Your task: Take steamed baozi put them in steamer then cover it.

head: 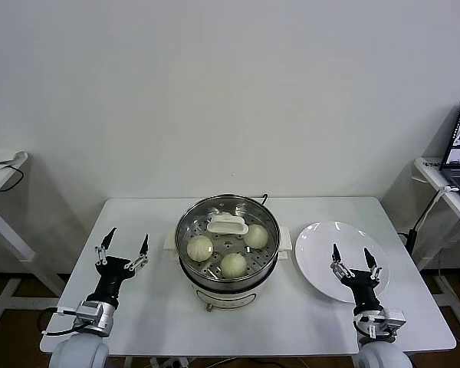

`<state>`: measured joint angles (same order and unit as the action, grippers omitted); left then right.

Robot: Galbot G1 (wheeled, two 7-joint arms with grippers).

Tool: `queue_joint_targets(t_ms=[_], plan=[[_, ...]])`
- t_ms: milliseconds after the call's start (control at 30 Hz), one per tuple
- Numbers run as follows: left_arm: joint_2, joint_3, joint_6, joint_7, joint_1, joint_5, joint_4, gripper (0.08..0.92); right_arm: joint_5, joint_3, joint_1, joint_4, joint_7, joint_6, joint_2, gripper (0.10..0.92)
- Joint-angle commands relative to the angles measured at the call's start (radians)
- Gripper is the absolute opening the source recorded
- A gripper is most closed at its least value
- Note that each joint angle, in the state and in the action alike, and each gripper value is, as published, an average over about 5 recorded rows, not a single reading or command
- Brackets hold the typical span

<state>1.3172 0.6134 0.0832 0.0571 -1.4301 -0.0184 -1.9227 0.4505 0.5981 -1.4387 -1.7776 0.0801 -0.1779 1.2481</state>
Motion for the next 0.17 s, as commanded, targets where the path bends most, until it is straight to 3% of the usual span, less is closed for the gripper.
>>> queue_joint_targets(t_ms=[33,167], plan=[[0.000,0.014,0.018,-0.003,-0.002,-0.018,0.021,0.823,-0.002,-0.001,-0.007,-0.001,-0.008,-0.006,-0.002,0.823],[0.000,0.012,0.019,-0.003,0.001,-0.014,0.020,0.823,-0.005,0.000,-0.007,-0.001,-0.009,-0.006,-0.002,0.823]])
